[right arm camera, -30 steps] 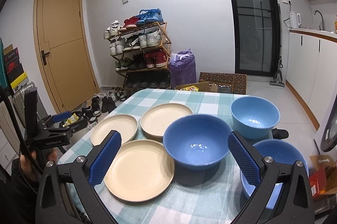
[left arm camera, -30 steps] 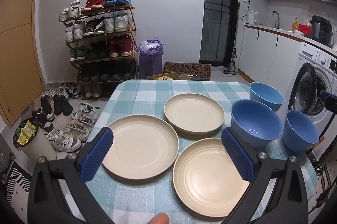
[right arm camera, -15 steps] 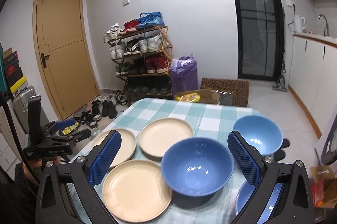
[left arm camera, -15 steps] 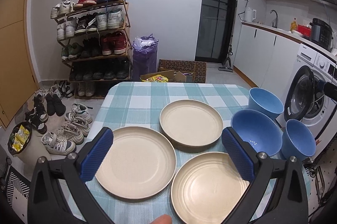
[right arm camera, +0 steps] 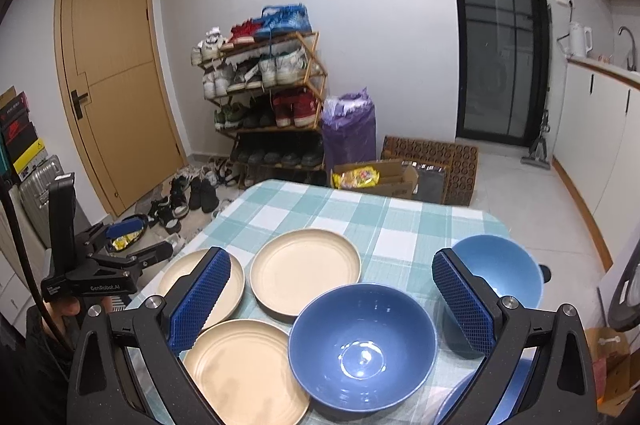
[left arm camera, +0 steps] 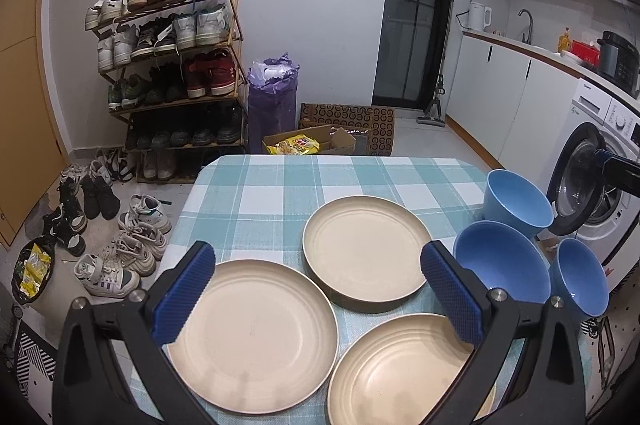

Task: Organize plates and bowls
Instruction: 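Move both tools forward and down toward the rims of the cream plates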

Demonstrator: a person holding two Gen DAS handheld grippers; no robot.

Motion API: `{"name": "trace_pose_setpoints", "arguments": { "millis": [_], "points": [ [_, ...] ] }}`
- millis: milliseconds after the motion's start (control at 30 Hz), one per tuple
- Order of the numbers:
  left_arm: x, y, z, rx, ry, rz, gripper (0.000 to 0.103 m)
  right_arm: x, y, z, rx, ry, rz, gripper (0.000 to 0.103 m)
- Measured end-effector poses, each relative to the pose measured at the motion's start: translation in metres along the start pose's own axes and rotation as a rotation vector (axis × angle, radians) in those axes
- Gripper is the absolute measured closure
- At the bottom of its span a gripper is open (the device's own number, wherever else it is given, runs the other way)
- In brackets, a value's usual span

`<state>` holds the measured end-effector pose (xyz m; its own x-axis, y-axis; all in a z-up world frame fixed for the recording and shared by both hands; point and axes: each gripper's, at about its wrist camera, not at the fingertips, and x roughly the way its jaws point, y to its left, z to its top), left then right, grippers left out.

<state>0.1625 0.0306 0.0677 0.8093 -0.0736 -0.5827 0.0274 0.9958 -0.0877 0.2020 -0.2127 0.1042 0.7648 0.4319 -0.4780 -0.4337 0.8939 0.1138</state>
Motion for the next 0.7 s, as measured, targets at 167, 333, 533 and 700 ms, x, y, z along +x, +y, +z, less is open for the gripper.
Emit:
{"name": "trace_pose_setpoints", "arguments": {
  "millis": [167,333,533,700],
  "points": [
    [0.015,0.0,0.004,0.003,0.026,-0.009,0.0,0.027,-0.005,-0.001,0.011,0.058,0.009,0.0],
    [0.028,0.001,0.008,0.005,0.046,-0.015,0.0,0.046,-0.01,0.006,0.016,0.087,0.005,0.0],
    [0.042,0.006,0.015,0.003,0.067,-0.008,0.0,0.061,-0.012,0.023,0.022,0.101,0.011,0.0],
    [0.053,0.011,0.024,0.0,0.08,0.001,0.0,0.079,-0.017,0.034,0.036,0.126,0.018,0.0]
  ]
}}
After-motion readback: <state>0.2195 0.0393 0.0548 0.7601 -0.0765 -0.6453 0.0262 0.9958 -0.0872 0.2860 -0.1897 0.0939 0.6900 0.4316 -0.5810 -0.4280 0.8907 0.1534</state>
